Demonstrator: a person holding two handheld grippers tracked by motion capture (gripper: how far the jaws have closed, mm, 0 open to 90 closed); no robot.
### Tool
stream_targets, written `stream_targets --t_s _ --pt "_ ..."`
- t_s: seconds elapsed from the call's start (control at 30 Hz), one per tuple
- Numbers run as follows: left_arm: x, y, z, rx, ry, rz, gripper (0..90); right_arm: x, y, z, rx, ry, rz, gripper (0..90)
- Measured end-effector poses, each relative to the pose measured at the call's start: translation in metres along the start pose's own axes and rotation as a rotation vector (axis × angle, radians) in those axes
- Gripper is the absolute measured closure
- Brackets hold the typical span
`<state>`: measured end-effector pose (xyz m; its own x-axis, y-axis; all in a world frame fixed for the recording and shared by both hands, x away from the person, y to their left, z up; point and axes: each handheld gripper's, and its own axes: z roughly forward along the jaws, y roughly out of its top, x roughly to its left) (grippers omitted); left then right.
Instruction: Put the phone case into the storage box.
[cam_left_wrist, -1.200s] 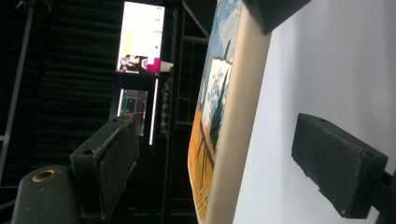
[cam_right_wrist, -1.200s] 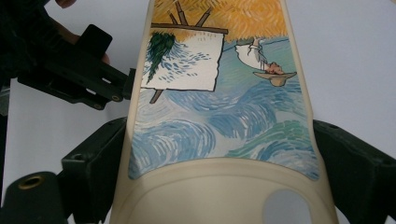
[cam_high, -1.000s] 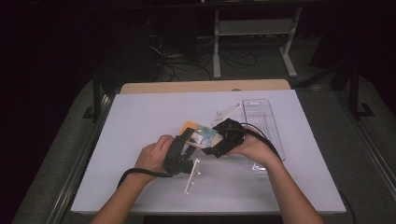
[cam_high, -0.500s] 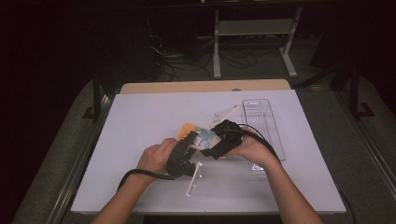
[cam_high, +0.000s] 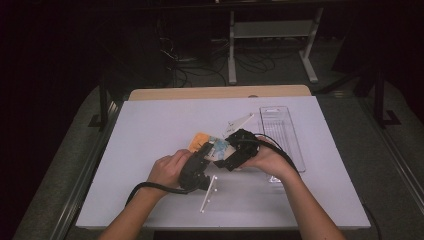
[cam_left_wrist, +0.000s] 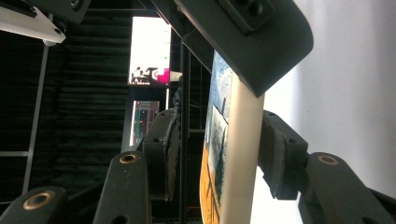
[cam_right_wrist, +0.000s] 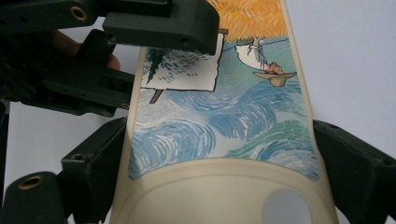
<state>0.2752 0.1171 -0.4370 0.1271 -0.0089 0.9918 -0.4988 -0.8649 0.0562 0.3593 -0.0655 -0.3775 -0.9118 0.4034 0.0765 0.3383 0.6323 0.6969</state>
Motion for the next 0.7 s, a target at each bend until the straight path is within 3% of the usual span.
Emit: stream_targets --t_s 0.7 --pt "-0.0001 0.0003 -0.0011 0.009 -0.017 0.021 67.2 -0.0003 0.0000 0.0000 0.001 -0.005 0.011 9.8"
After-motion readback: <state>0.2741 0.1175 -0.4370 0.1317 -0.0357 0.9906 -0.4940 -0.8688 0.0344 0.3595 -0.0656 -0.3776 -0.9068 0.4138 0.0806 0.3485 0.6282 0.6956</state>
